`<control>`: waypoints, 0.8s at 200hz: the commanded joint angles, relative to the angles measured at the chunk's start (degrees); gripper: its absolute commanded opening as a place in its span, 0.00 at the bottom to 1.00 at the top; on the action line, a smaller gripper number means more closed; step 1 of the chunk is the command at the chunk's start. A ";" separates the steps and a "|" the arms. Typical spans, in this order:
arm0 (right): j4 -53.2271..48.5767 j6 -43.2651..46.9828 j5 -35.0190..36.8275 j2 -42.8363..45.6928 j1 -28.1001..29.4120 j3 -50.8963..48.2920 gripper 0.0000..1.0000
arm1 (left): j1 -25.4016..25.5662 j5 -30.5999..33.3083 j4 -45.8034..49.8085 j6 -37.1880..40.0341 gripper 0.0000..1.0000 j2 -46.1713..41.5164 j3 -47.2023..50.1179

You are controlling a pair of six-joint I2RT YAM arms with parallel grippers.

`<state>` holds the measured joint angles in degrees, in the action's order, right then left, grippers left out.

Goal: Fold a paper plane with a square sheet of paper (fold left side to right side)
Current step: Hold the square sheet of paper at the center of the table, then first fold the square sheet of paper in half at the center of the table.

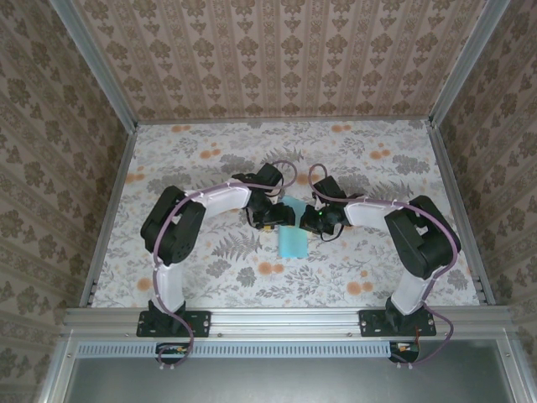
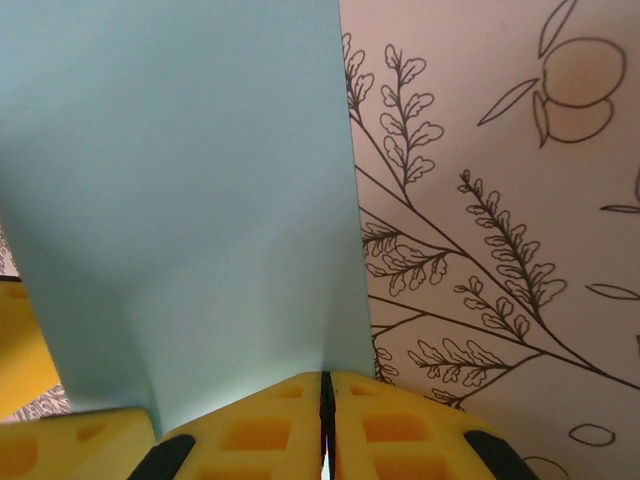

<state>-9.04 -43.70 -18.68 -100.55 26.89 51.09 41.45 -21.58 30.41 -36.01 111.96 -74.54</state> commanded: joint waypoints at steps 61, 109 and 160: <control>-5.63 0.55 2.50 -2.96 0.26 0.47 0.10 | -1.94 -6.64 -7.16 0.84 0.51 -9.06 4.57; -6.57 0.90 2.94 -2.83 0.26 0.76 0.10 | -0.34 -14.59 -13.53 -0.58 0.39 -4.94 4.50; -7.23 1.23 3.21 -2.90 0.26 0.94 0.10 | 0.05 -11.23 -10.44 1.34 0.35 -1.24 4.32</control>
<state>-10.74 -43.46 -18.59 -101.25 26.92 52.47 41.45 -33.65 18.35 -35.97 109.14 -70.52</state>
